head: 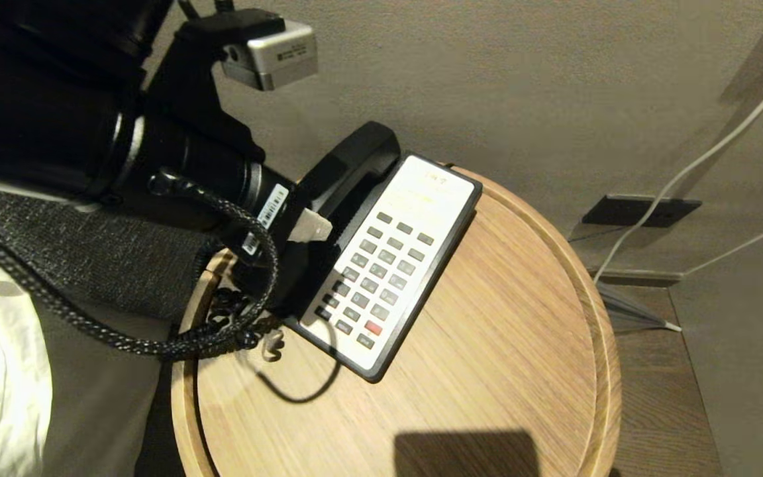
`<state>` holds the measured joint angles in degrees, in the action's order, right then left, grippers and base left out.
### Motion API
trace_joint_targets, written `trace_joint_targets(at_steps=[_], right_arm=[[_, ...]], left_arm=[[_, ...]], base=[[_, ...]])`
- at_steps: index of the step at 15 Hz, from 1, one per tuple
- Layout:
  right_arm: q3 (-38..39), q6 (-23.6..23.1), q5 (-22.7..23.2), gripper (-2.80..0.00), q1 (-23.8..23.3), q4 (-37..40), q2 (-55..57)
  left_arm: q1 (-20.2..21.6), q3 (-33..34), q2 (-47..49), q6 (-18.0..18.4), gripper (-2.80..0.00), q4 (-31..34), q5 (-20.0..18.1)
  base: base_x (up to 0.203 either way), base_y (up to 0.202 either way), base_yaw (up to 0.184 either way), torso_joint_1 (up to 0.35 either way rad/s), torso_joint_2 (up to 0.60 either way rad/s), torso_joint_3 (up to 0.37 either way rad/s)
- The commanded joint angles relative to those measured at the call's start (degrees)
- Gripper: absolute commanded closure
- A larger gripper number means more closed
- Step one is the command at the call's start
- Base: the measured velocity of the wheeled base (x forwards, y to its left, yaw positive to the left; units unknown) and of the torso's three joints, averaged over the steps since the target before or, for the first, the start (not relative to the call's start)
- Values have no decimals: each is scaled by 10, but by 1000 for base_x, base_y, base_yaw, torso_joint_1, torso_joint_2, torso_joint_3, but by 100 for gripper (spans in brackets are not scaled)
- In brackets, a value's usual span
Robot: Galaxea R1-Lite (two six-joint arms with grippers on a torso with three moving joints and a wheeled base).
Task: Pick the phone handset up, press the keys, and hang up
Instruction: Pick up the desk phone handset, then dial the number
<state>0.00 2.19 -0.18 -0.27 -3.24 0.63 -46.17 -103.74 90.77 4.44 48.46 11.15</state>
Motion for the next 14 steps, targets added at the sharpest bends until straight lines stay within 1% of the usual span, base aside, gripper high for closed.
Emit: trace_joint_targets(at_steps=[1, 3, 4, 5, 6, 10, 11, 12, 13, 14], right_arm=[[12, 0, 0, 0, 0, 0, 0], [12, 0, 0, 0, 0, 0, 0], [12, 0, 0, 0, -1, -1, 0], [12, 0, 0, 0, 0, 0, 0], [12, 0, 0, 0, 0, -1, 0], [12, -11, 3, 0, 0, 0, 0], [12, -11, 4, 0, 0, 1, 0], [12, -14, 4, 0, 0, 0, 0], [12, -21, 4, 0, 0, -3, 0], [-4, -22, 10, 0, 0, 6, 0]], left_arm=[[0, -9, -41, -6, 0, 2, 1], [1, -12, -82, -15, 0, 2, 2], [1, -10, -104, -27, 0, 2, 6], [1, -1, -133, -46, 0, 2, 12], [2, 7, -161, -75, 0, 2, 19], [1, 51, -276, -236, 0, -9, 35], [1, 78, -308, -274, 0, -30, 37], [1, 125, -340, -300, 0, -62, 44], [2, 175, -373, -310, 0, -95, 53], [2, 236, -411, -309, 0, -134, 66]], base=[[0, 0, 0, 0, 0, 0], [0, 0, 0, 0, 0, 0], [0, 0, 0, 0, 0, 0], [0, 0, 0, 0, 0, 0], [0, 0, 0, 0, 0, 0], [0, 0, 0, 0, 0, 0], [0, 0, 0, 0, 0, 0], [0, 0, 0, 0, 0, 0], [0, 0, 0, 0, 0, 0], [0, 0, 0, 0, 0, 0]])
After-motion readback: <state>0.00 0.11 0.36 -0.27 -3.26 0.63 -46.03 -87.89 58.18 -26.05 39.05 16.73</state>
